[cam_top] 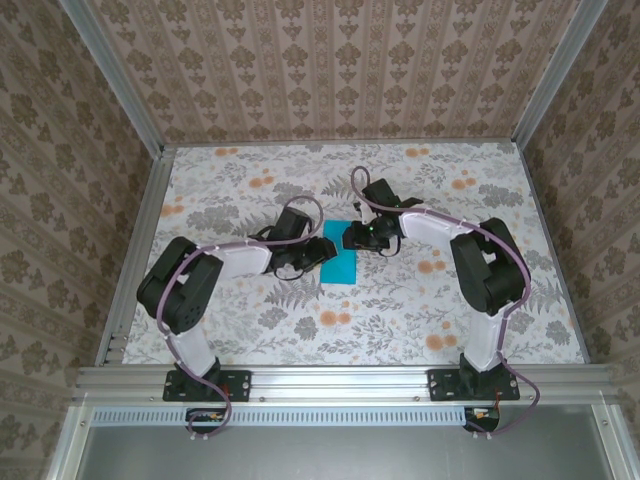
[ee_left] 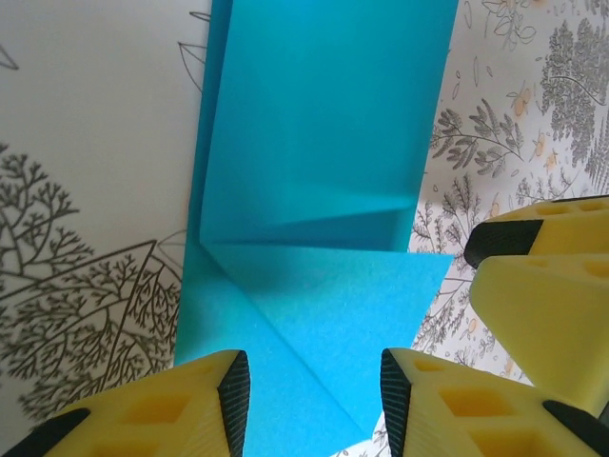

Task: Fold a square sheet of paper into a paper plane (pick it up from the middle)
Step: Turn over the paper at the center of the table.

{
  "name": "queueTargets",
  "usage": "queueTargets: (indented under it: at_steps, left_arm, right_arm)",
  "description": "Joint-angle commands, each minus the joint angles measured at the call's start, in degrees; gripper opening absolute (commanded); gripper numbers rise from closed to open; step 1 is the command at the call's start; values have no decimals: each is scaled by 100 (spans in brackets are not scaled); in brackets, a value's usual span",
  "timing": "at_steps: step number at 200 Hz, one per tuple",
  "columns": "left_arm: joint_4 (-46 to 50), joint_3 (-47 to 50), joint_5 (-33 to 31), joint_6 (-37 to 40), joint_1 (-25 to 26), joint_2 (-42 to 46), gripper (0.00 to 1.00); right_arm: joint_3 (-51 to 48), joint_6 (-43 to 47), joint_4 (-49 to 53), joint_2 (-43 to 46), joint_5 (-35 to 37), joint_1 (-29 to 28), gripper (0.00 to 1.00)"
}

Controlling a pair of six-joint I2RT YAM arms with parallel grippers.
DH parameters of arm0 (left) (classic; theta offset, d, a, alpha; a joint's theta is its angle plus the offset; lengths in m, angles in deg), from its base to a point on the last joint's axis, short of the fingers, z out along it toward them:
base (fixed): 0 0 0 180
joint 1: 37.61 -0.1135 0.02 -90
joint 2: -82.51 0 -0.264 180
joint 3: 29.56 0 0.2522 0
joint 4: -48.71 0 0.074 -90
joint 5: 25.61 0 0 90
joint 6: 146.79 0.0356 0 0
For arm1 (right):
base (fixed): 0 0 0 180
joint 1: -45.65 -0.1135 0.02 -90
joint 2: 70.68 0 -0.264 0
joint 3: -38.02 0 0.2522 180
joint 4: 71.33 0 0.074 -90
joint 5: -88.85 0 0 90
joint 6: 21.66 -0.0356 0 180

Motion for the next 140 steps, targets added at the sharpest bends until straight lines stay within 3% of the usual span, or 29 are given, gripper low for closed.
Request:
queueTargets:
  at_steps: [1,36,79,140]
  left_arm:
    - [-85,-160,84,-99,25,-209,43]
    - [-181,-135,126,-124,25,-290,43]
    - [-265,-121,223,-110,17,-337,43]
    - [-344,-200,289,-87,8,-430,42]
  right_arm:
    - [136,231,218,-268,-127,6,40]
    - [109,257,143,-355,-281,17,34]
    - [-24,-16,-81,-412,-269,119,15]
    - [-260,-222,-301,-362,-308,264,10]
